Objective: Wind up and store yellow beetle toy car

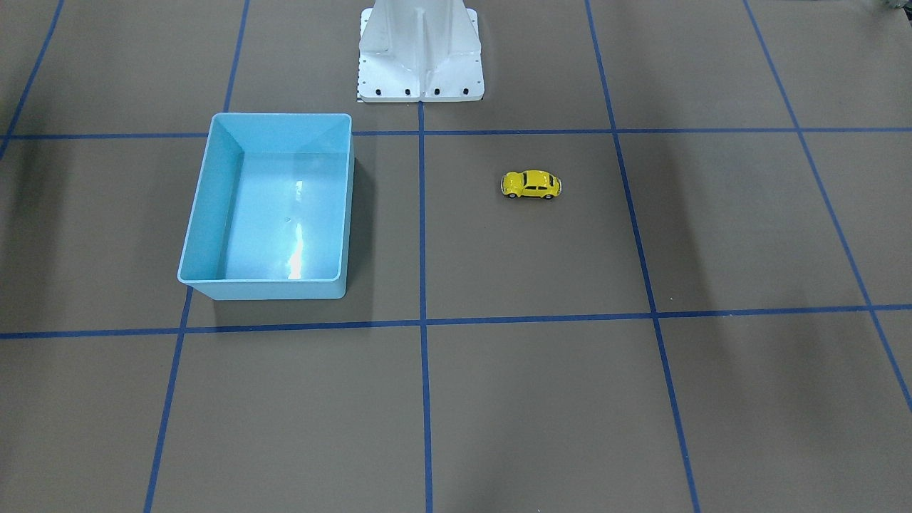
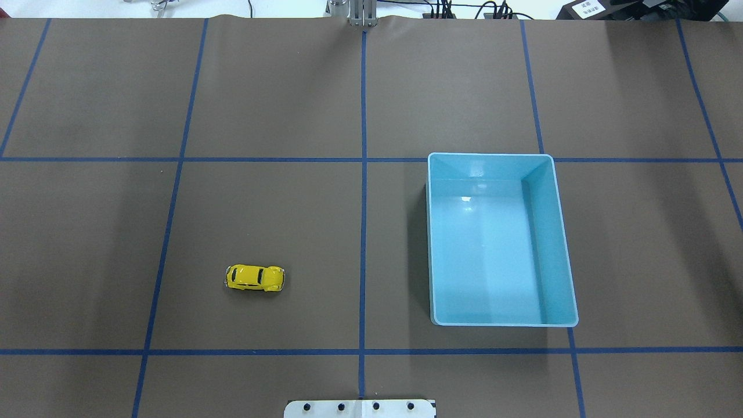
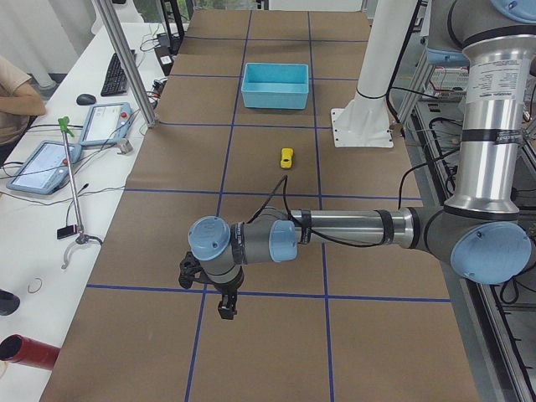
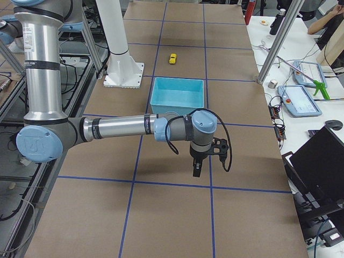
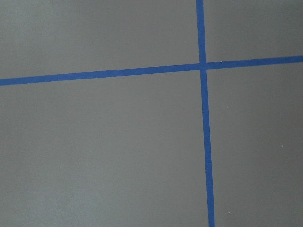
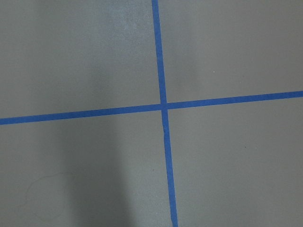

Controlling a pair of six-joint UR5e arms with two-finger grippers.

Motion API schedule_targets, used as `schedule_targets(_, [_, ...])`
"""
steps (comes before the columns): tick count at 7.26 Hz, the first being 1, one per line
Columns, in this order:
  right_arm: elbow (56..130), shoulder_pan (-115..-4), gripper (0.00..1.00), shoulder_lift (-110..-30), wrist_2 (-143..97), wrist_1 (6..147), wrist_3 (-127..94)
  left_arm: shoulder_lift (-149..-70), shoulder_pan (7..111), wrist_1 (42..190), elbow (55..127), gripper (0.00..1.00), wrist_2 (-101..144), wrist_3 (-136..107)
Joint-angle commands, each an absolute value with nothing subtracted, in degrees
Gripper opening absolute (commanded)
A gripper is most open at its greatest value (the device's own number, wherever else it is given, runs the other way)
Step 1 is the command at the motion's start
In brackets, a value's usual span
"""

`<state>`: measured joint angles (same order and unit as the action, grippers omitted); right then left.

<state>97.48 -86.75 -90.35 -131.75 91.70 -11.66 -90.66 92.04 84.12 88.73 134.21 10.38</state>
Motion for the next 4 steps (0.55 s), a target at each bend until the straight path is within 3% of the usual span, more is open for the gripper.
schedule_targets(1, [97.56, -86.75, 1.0, -90.35, -131.75, 91.67, -11.6, -90.35, 92.11, 84.11, 88.42, 1.0, 133.77, 10.55])
schedule_targets(4, [97.65, -86.75, 1.0, -90.35, -131.84, 91.76, -11.6, -90.7, 92.02, 84.2, 88.33, 1.0, 133.86, 10.55])
